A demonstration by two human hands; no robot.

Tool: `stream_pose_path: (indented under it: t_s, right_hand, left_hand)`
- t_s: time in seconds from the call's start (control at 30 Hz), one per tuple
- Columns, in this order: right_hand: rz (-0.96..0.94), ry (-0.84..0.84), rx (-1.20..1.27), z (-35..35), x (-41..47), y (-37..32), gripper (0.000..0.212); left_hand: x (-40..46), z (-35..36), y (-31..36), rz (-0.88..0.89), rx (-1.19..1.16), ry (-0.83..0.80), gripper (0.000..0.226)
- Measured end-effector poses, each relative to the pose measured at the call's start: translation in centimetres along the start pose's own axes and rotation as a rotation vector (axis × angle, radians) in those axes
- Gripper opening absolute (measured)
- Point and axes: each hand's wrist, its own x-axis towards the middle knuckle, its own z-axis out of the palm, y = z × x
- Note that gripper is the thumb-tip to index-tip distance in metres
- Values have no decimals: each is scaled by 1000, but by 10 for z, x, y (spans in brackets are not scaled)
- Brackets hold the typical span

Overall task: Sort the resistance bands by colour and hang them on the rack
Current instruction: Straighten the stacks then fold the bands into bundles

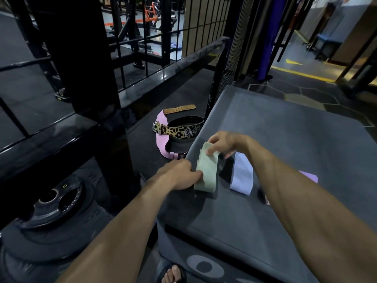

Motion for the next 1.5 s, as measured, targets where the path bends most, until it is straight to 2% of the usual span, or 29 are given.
stream_pose_path:
  t_s: [0.07,0.1,0.2,0.27,0.37,0.63,0.9,1.17,1.37,1.5]
  right_hand:
    - [5,-7,9,0,-1,2,32]
    - [4,0,5,1,-1,2,33]
    - [-4,27,-11,3,-2,0,30]
    - [5,22,-6,5,-1,0,27]
    - [41,-25,31,5,-1,1,26]
    - [87,-82,95,3,5,6,26]
    - [54,-129,78,-2,1,0,25]
    - [55,-181,55,0,-1,-4,32]
    - [32,-190,33,3,1,-8,14]
    - [23,-195,-15,1,-2,-9,18]
  left_hand:
    - [-4,1,6,-18,-10,81,37]
    - [-6,3,11,-31,-29,117,44]
    - [-12,9,33,-70,37,167,81]
    - [-14,17,48,-112,139,163,95]
    - [-12,28,60,-131,221,172,89]
    - [-20,36,60,-74,223,229,73]
    - [-26,41,58,-115,311,206,86]
    - [-33,45,54,-91,136,209,70]
    - [-35,49,51,-96,74,219,67]
    - [-35,50,49,-93,50,212,68]
